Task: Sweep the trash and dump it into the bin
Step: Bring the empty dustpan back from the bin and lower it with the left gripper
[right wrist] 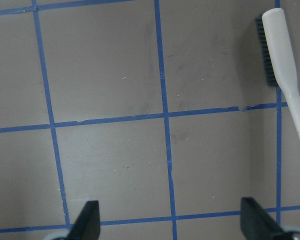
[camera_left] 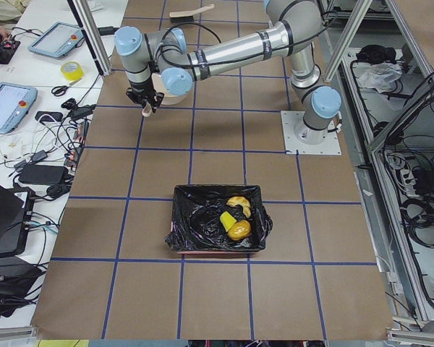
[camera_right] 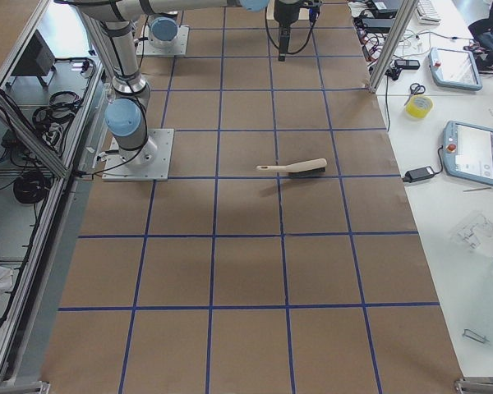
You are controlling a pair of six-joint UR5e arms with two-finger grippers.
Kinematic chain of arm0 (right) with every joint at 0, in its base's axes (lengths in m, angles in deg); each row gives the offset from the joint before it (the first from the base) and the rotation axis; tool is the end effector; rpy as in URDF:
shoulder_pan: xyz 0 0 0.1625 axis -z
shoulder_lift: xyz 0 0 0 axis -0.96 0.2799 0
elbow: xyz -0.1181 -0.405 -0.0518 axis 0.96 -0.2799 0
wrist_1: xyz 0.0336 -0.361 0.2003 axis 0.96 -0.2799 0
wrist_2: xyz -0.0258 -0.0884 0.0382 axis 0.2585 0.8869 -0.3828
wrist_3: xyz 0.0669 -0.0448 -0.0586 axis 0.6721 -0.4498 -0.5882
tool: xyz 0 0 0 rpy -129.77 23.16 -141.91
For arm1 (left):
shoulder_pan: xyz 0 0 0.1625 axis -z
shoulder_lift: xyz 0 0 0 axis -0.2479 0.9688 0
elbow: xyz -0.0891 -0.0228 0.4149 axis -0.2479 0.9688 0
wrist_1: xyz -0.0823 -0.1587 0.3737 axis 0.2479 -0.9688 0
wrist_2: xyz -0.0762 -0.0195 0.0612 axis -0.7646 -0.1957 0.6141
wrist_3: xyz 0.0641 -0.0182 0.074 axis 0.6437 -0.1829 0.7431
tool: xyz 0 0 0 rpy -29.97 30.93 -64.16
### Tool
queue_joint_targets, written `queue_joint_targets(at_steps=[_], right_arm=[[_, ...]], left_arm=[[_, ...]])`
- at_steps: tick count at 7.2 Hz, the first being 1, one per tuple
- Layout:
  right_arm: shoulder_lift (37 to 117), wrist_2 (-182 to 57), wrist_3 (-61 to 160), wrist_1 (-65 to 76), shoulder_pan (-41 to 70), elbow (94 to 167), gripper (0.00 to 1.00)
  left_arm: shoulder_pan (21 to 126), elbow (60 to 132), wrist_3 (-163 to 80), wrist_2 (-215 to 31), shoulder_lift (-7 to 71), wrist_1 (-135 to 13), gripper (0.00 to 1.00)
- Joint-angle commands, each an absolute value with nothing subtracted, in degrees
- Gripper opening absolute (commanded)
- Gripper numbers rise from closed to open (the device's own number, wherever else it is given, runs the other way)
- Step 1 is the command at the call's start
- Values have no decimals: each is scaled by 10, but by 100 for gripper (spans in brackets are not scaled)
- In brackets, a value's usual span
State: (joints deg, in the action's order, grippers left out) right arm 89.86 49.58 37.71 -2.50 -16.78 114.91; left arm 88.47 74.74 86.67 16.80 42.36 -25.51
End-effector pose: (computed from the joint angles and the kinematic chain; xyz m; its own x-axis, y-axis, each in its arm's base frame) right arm 0.1397 -0.5415 0.5233 -0.9968 0.0789 -0.0153 0.0789 0.9969 0.0021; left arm 0.0578 -0.7085 0.3665 0.1311 0.9913 -0.0119 0.9901 -0.1315 -0.0496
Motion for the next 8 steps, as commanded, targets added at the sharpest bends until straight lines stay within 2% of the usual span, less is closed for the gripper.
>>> queue_joint_targets(at_steps=[1, 8], right_arm=[[899, 497, 374, -25, -168, 1150, 99], [899, 498, 372, -25, -168, 1150, 99]], left_arm=[[907, 744, 799, 178, 473, -220, 0], [921, 788, 751, 236, 496, -214, 0]])
